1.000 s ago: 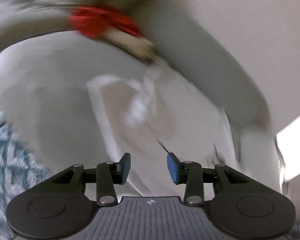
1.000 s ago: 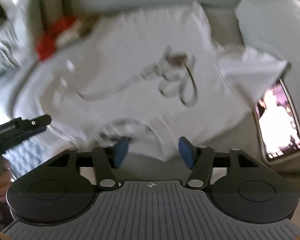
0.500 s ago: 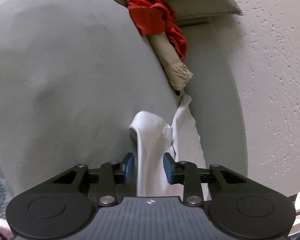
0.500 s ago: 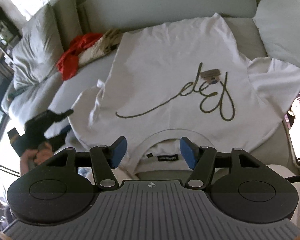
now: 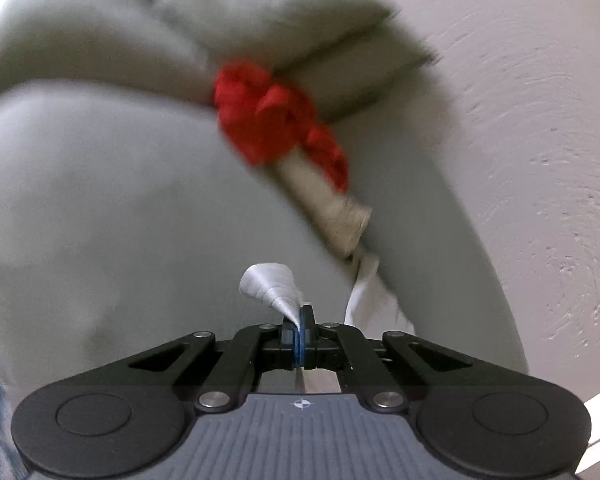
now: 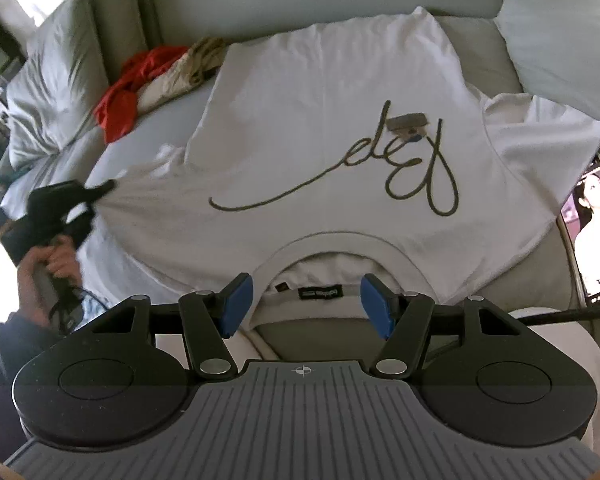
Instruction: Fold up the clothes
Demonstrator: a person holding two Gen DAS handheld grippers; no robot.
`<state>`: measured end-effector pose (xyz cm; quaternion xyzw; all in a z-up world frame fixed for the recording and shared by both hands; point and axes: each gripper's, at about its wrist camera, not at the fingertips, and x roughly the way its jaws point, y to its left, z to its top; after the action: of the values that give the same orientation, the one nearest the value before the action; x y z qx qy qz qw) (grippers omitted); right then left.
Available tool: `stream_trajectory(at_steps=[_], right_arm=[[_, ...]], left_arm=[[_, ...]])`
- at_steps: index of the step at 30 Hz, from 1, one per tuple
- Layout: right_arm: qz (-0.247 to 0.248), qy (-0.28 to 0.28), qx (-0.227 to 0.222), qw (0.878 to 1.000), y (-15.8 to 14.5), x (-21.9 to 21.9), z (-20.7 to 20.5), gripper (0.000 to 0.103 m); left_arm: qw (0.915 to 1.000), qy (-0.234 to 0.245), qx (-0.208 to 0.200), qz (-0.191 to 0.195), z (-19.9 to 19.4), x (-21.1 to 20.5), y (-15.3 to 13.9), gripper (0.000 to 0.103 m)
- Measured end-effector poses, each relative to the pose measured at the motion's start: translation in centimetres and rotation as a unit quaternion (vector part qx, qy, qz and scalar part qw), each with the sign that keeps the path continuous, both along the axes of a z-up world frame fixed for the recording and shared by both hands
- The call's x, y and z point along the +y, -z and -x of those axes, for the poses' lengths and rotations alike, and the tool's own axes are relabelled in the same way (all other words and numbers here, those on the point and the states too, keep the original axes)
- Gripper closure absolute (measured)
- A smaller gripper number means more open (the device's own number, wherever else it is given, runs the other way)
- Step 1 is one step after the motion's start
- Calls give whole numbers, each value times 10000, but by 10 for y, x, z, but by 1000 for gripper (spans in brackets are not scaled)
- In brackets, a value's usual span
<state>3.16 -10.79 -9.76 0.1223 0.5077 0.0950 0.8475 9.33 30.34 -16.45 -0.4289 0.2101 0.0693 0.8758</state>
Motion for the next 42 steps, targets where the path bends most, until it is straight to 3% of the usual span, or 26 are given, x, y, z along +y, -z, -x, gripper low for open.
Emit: stream_trajectory(at_steps=[3,6,8,9,14,18,20,21,23,28,32,33,35,38,42], right_arm=[[22,-19,62,10000,4,-1,-1,37],[-23,-40,205,9998,8,-4,-2,37],[-88,-7,214,9997,7,-9,1,37],[-123,12,214,9997,6,-12,3,36],[-325,339,168,9988,1,-36,9,31],[-719,641,277,9950,6,-57,12,31],[-835,717,369,9932,12,-63,13,31],[-852,721,386,9930,14,-64,14,31],[-880,693,386,9930,16,-65,17,31],[-1061,673,312,9916,17,-76,26,31],[-1243,736,350,9889,23,-86,33,31],[-1297,745,361,9881,25,-88,34,31],[-1360,744,368,9872,26,-91,37,31],[-1417,751,367,9864,28,-97,41,31],[-1475,806,396,9850,32,-104,42,31]], left_arm=[[9990,-141,236,-358,10,-8,9,103],[9968,-178,776,-90,-1,-1,32,102],[9960,-220,825,275,4,9,39,96],[9956,-269,827,348,7,11,39,88],[9943,-222,1043,-54,33,9,21,74],[9956,286,889,-69,55,-7,14,73],[9953,606,748,-128,55,-20,13,64],[9933,727,865,-242,52,-29,15,61],[9897,907,1098,-113,39,-38,27,62],[9918,722,1055,8,36,-44,33,65],[9893,942,1104,-123,31,-48,29,99],[9884,1030,1107,-124,30,-50,29,103],[9901,879,1073,-217,38,-51,28,103],[9917,576,1151,-22,58,-50,26,103],[9826,436,1718,-552,67,-55,25,103]])
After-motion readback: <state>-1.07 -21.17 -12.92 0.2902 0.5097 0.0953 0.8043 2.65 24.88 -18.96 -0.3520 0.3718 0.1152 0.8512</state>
